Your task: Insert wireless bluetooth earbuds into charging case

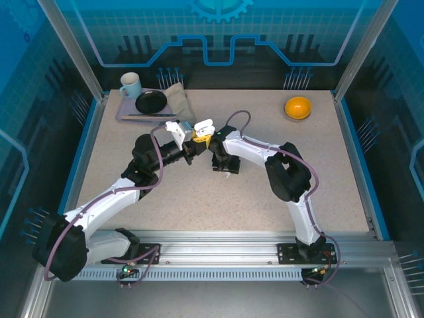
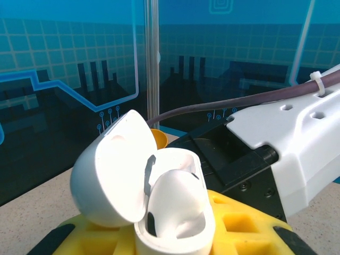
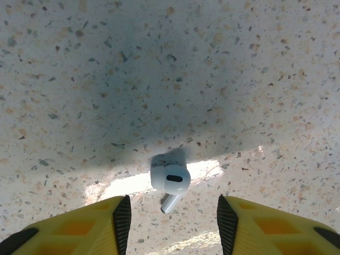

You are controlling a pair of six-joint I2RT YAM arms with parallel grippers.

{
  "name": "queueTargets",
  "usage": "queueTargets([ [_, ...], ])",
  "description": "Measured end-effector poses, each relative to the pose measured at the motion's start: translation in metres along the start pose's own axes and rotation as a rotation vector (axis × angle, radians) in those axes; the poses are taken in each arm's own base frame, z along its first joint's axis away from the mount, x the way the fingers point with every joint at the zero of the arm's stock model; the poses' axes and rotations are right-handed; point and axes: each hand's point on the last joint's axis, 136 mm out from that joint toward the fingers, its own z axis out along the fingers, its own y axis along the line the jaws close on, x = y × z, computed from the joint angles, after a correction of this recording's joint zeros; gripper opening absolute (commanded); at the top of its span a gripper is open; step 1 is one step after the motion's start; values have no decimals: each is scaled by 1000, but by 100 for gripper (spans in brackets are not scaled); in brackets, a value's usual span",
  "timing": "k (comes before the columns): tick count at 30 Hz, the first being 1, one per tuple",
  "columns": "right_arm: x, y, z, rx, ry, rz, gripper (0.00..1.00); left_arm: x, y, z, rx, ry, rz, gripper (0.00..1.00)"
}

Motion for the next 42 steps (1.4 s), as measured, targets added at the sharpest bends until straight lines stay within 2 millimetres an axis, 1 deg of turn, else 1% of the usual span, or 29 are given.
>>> queueTargets([
  [10, 4, -2, 21, 26, 32, 3, 45, 0, 0, 0, 0, 0, 0, 0],
  [21, 3, -1, 23, 7, 47, 15, 43, 0, 0, 0, 0, 0, 1, 0],
  [34, 2, 1, 24, -16, 43, 2, 37, 0, 0, 0, 0, 0, 0, 0],
  [42, 1, 0, 24, -50, 31, -16, 37, 0, 0, 0, 0, 0, 0, 0],
])
